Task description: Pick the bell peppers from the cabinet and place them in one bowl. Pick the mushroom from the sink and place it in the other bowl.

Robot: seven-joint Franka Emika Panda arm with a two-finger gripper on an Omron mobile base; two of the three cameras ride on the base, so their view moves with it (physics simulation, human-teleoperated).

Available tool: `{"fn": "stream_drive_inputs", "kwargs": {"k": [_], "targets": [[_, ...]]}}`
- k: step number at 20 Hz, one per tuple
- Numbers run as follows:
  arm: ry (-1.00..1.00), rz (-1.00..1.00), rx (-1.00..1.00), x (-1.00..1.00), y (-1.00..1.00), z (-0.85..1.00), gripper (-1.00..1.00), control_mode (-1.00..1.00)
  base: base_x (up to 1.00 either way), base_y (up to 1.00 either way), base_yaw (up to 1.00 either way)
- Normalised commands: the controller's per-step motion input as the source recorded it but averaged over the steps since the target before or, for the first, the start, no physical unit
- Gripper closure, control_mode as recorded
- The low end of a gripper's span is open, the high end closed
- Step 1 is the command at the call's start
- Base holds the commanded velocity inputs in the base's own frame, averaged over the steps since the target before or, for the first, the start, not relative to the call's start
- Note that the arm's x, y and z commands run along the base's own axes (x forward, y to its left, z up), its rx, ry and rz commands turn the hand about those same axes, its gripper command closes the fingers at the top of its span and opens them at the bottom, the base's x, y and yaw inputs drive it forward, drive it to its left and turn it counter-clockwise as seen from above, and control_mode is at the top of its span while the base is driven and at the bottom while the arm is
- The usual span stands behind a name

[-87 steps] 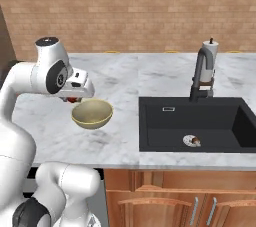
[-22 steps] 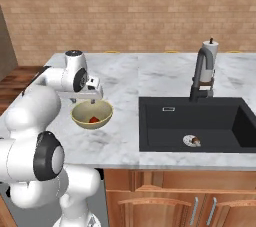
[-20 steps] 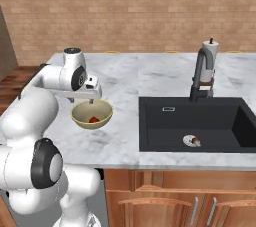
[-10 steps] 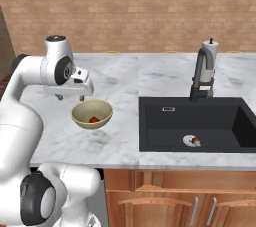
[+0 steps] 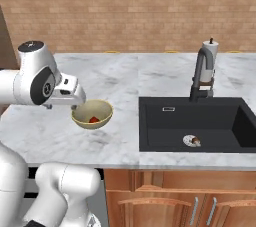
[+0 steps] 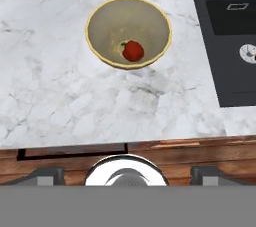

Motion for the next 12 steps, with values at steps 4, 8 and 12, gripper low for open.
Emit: {"fn": "stream_drive_inputs", "kwargs": {"k": [4,8,12], "targets": [[-0.20,0.00,-0.01,-0.71,-0.24,0.00,-1.00,-1.00,0.00,0.00,0.00],[-0.03,0.00,0.00,-0.14,0.00,0.00,-1.00,-1.00,0.00,0.00,0.00],[0.00,0.00,0.00,0.00,0.00,0.00,-1.00,-1.00,0.00,0.00,0.00]]}}
